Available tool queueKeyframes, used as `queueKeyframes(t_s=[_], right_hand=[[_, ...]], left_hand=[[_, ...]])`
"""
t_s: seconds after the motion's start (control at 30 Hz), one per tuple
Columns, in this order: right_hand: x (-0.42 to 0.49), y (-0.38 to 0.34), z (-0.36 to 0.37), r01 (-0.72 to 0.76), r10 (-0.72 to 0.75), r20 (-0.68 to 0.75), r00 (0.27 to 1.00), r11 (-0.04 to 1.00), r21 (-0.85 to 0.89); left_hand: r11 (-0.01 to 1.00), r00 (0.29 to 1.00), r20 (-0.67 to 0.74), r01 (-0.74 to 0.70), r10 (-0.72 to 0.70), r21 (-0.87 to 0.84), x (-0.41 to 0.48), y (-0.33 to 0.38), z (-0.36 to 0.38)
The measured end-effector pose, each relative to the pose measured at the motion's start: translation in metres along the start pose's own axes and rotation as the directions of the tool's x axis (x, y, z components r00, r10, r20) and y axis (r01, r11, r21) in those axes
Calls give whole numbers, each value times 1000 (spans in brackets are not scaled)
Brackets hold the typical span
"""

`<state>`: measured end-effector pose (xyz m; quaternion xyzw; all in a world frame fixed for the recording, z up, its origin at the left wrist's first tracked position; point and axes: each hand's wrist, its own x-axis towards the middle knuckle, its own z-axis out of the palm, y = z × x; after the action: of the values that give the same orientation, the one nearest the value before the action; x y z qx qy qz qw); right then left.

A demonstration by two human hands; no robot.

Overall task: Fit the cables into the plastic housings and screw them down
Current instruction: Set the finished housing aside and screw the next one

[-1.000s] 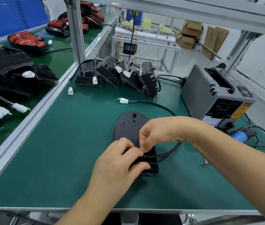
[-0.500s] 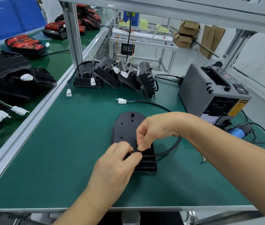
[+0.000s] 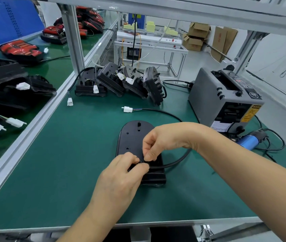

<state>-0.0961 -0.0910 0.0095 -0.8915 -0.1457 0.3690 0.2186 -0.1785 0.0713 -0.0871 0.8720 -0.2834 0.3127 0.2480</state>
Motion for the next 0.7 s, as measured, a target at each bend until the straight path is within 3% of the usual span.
queueKeyframes(t_s=[0.17,0.3,0.4,0.47,0.53,0.63,0.7], right_hand=[[-3,9,7,22,-13,-65,998,991,134],[-12,23,8,85,-25,-220,975,959,270],[-37,53,-5,89,66,-391,918,926,366],[-59,88,-20,8,240,-563,791,915,402],[-83,131,-34,-163,433,-675,598,890,426],[-111,184,-42,-429,687,-614,389,725,539],[-117,207,-39,-541,778,-510,367,625,564]], left_hand=[[1000,1000,-6,19,-19,-20,0,0,0],[999,1000,-13,27,-27,-41,0,0,1],[999,1000,-5,20,-20,-45,-1,-2,1],[999,1000,2,4,-4,-32,-1,-3,2],[1000,1000,3,-9,9,-28,-2,-4,3],[999,1000,0,-12,12,-49,-3,-5,3],[998,1000,0,-14,14,-59,-3,-6,4]])
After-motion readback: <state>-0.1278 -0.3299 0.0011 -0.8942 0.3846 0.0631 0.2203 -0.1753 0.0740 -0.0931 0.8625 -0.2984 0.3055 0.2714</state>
